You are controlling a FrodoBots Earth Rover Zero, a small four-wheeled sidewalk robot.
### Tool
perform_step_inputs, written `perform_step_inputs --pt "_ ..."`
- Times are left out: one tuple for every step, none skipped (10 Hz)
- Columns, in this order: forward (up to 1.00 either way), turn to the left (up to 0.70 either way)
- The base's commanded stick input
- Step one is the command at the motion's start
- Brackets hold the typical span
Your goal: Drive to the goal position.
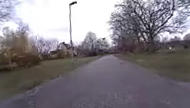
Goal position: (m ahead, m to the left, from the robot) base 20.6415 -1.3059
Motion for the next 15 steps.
perform_step_inputs --pt "1.0 -0.4" --pt "1.0 -0.4" --pt "1.0 -0.32" --pt "1.0 -0.16" --pt "1.0 0.0" --pt "1.0 0.0" --pt "1.0 0.0" --pt "1.0 0.0" --pt "1.0 0.0" --pt "1.0 0.0" --pt "1.0 0.0" --pt "1.0 0.0" --pt "1.0 0.0" --pt "1.0 0.0" --pt "1.0 0.0"
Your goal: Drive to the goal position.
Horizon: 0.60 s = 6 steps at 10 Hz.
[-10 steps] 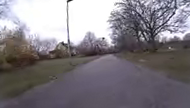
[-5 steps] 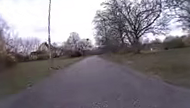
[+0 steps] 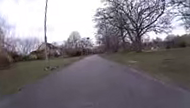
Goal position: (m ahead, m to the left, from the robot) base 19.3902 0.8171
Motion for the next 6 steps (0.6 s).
perform_step_inputs --pt "1.0 0.0" --pt "1.0 0.0" --pt "1.0 0.0" --pt "1.0 0.0" --pt "1.0 0.0" --pt "1.0 0.0"
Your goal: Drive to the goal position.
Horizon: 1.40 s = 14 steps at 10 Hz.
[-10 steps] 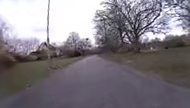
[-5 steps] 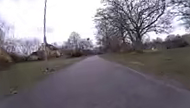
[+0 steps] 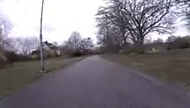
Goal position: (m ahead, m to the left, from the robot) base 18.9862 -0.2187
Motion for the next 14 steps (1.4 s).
perform_step_inputs --pt "1.0 0.0" --pt "1.0 0.0" --pt "1.0 0.0" --pt "1.0 0.0" --pt "1.0 0.0" --pt "1.0 -0.11" --pt "1.0 -0.29" --pt "1.0 -0.19" --pt "1.0 -0.09" --pt "1.0 0.0" --pt "1.0 0.0" --pt "1.0 0.0" --pt "1.0 0.0" --pt "1.0 0.0"
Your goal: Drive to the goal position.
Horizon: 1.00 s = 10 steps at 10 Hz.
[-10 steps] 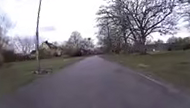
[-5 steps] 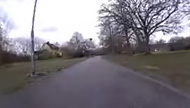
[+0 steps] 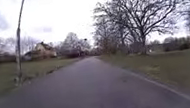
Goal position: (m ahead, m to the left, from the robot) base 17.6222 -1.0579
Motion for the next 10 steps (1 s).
perform_step_inputs --pt "1.0 0.0" --pt "1.0 0.0" --pt "1.0 0.0" --pt "1.0 0.0" --pt "1.0 0.0" --pt "1.0 0.0" --pt "1.0 0.0" --pt "1.0 0.0" --pt "1.0 0.0" --pt "1.0 0.0"
